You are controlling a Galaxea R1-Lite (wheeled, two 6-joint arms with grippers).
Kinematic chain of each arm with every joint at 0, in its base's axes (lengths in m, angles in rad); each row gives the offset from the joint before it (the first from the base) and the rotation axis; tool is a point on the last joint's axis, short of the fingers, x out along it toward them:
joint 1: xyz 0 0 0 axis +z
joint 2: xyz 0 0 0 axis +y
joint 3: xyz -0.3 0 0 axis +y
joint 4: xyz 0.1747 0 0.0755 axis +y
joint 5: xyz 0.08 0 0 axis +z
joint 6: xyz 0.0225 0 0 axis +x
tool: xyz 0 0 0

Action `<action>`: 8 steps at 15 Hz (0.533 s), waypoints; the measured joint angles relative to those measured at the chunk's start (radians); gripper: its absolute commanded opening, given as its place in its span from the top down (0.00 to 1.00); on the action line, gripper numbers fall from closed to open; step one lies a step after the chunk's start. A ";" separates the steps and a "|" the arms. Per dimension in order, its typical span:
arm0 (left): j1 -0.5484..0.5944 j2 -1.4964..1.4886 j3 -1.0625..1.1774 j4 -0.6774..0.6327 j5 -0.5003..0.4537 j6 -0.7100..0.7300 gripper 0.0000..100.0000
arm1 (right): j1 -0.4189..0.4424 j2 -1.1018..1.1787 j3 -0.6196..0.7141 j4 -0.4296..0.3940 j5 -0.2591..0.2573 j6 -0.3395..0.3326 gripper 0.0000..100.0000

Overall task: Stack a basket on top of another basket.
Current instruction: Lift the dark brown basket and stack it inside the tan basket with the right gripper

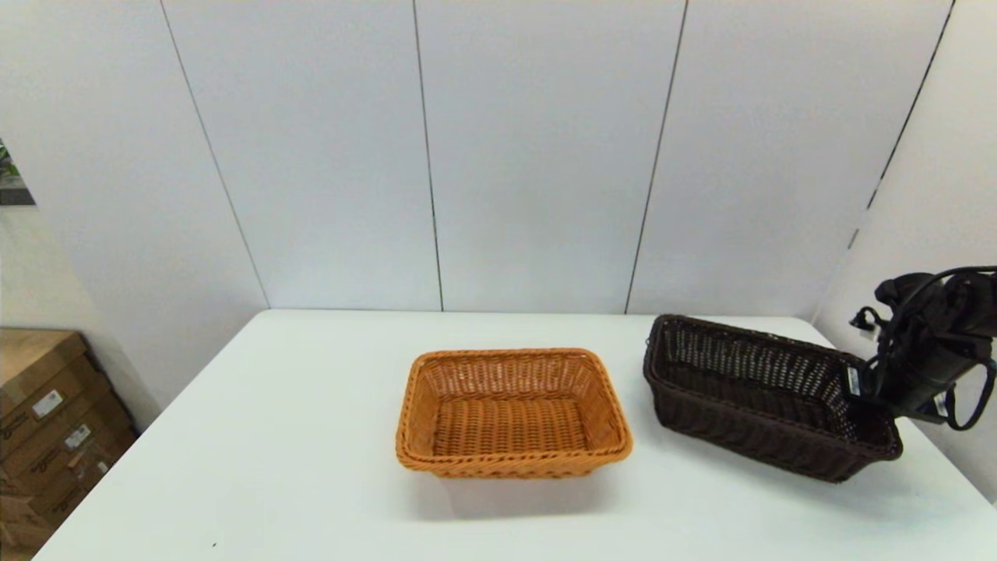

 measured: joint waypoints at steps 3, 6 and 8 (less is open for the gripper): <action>0.000 0.000 0.000 0.000 0.000 0.000 0.00 | -0.011 -0.028 -0.006 0.005 0.045 0.004 1.00; 0.000 0.000 0.000 0.000 0.000 0.000 0.00 | -0.020 -0.071 -0.007 0.018 0.075 0.004 1.00; 0.000 0.000 0.000 0.000 0.000 0.000 0.00 | -0.029 -0.093 -0.012 0.029 0.091 0.004 1.00</action>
